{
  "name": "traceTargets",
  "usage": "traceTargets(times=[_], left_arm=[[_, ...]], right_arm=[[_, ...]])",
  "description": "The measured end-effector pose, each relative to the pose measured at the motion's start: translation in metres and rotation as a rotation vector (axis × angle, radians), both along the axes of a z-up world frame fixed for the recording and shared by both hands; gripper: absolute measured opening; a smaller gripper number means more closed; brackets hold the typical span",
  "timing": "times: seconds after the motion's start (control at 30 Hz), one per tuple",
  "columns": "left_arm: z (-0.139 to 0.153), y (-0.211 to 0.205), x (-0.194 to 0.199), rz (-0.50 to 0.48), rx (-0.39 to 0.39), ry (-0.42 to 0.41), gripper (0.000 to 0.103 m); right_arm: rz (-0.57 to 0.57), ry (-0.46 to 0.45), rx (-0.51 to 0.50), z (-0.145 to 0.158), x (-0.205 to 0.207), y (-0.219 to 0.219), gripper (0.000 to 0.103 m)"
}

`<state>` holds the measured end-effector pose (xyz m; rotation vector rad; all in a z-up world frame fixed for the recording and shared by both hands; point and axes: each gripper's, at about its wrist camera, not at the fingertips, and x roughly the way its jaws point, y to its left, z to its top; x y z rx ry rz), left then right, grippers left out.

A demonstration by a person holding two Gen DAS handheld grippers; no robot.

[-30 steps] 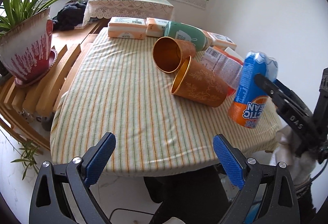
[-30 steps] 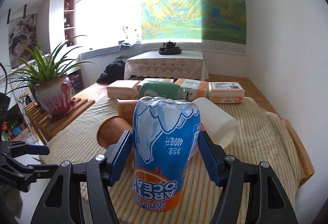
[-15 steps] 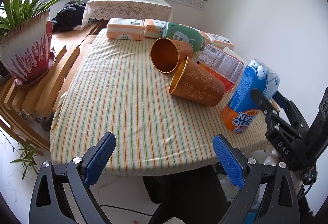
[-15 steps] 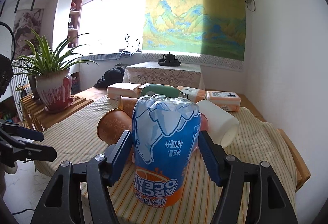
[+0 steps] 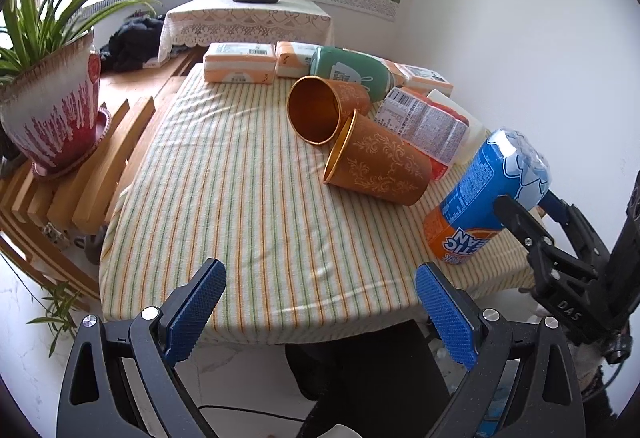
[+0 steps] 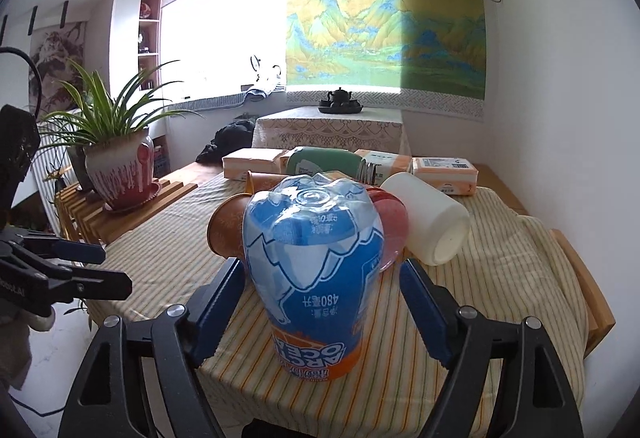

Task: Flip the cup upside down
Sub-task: 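Lower the upright bottle onto the cloth and open the right gripper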

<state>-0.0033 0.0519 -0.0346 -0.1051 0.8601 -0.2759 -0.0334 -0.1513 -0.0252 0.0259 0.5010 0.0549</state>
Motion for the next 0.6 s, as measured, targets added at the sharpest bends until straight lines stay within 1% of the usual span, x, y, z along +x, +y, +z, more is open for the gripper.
traceTargets(times=[0.1,0.2,0.3,0.47,0.6], left_arm=[[0.003,-0.006,-0.006,0.005,0.034,-0.050,0.098],[0.006,-0.014,-0.015,0.006,0.058,-0.110,0.098],[0.011,-0.023,-0.025,0.011,0.080,-0.169,0.098],[0.020,-0.038,-0.045,0.019,0.118,-0.266,0.098],[0.026,-0.045,-0.060,0.025,0.118,-0.312,0.098]], right_arm=[[-0.006,0.011,0.023,0.002,-0.009,-0.003,0.078],[-0.041,0.010,0.015,0.003,-0.023,-0.004,0.079],[-0.105,0.021,0.017,0.005,-0.036,-0.009,0.079],[-0.218,0.004,0.046,0.012,-0.063,-0.025,0.080],[-0.272,-0.014,0.045,0.022,-0.078,-0.033,0.080]])
